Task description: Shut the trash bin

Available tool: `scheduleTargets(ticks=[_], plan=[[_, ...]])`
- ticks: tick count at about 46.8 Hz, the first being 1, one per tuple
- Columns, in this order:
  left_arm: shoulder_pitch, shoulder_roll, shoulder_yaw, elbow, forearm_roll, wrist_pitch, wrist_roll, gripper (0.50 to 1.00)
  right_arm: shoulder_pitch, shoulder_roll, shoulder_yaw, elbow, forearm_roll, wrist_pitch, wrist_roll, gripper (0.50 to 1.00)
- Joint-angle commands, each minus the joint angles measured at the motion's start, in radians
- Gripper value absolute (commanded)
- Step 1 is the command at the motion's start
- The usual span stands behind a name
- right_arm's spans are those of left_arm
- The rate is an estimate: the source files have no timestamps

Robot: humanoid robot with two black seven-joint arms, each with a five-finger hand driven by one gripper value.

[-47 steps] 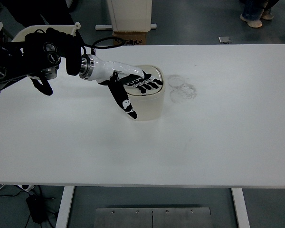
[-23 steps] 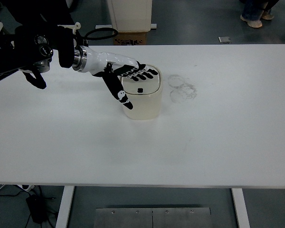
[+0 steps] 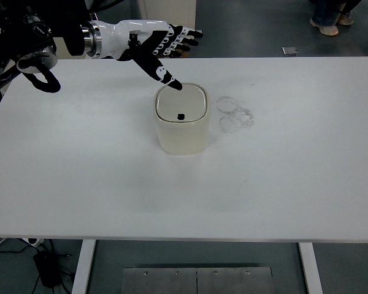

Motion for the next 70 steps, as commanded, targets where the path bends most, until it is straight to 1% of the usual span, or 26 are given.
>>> scheduleTargets(ticks=[1,6,14,18,30,34,36,43,51,54,61,70], plan=[[0.043,-0.003,-0.054,0.038,-0.073,0.018,-0.015,1.0,0.0,0.0,0.0,0.0,0.0,0.0,0.0,0.993],[0.109,-0.004,-0.155,0.086,-0.127,0.044,-0.04,1.0,0.0,0.0,0.0,0.0,0.0,-0.001,0.001,0.993],[0.203,-0.004,-0.29,0.141,-0.144,0.061,-0.044,1.0,0.0,0.0,0.0,0.0,0.0,0.0,0.0,0.993],[0.247,-0.004,-0.351,0.156,-0.148,0.084,-0.046,1.0,0.0,0.0,0.0,0.0,0.0,0.0,0.0,0.993],[0.365,-0.017,-0.479,0.208,-0.188,0.105,-0.051,1.0,0.0,0.0,0.0,0.0,0.0,0.0,0.001,0.993],[0.395,-0.041,-0.526,0.245,-0.224,0.105,-0.081,1.0,0.0,0.0,0.0,0.0,0.0,-0.001,0.0,0.993],[0.413,-0.056,-0.542,0.265,-0.234,0.105,-0.093,1.0,0.0,0.0,0.0,0.0,0.0,0.0,0.001,0.993],[0.456,-0.098,-0.589,0.328,-0.288,0.111,-0.097,1.0,0.0,0.0,0.0,0.0,0.0,-0.001,0.0,0.993],[0.499,-0.099,-0.62,0.383,-0.398,0.107,-0.1,1.0,0.0,0.0,0.0,0.0,0.0,0.0,0.0,0.993],[0.519,-0.099,-0.631,0.4,-0.431,0.104,-0.112,1.0,0.0,0.0,0.0,0.0,0.0,0.0,0.001,0.993],[0.551,-0.136,-0.667,0.454,-0.443,0.099,-0.138,1.0,0.0,0.0,0.0,0.0,0.0,0.0,0.0,0.993],[0.608,-0.175,-0.746,0.477,-0.443,0.099,-0.144,1.0,0.002,0.0,0.001,0.0,-0.005,0.0,0.0,0.993]])
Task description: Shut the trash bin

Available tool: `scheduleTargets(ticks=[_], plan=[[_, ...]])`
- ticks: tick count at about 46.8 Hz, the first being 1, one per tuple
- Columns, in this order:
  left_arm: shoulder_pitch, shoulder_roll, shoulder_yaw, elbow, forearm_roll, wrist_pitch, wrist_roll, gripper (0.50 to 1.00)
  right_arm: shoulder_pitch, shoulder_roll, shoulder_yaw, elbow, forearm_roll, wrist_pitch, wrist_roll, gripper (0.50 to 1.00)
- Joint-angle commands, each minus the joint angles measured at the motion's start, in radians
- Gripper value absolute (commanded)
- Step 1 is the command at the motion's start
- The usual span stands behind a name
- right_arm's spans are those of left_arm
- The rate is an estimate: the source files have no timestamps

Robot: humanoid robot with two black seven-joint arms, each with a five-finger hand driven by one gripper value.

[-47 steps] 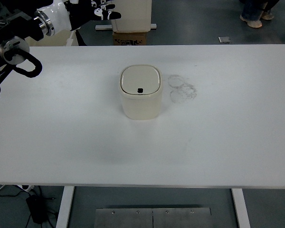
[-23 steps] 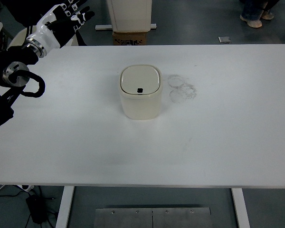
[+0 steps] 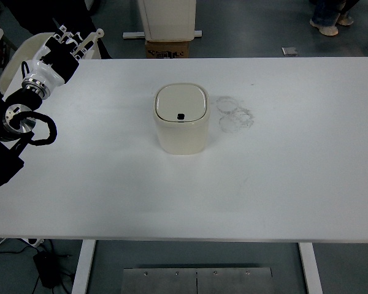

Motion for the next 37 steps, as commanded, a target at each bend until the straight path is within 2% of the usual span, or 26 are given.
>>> scheduleTargets(ticks=[1,12,21,37], plan=[[0.03,-0.018,-0.037,0.016,0.001,-0.001,-0.009,1.0,0.003,0.0,0.002,0.0,-0.003,0.001,0.001,0.993],[0.103,-0.072,-0.101,0.056,0.001,-0.006,-0.057,1.0,0.005,0.0,0.001,0.0,-0.003,0.001,0.001,0.993],[0.12,-0.103,-0.109,0.057,0.003,-0.006,-0.092,1.0,0.003,0.0,0.001,0.0,-0.001,-0.001,-0.001,0.993],[0.117,-0.109,-0.112,0.057,0.003,-0.004,-0.093,1.0,0.0,0.0,0.004,0.0,0.004,-0.001,-0.001,0.993]])
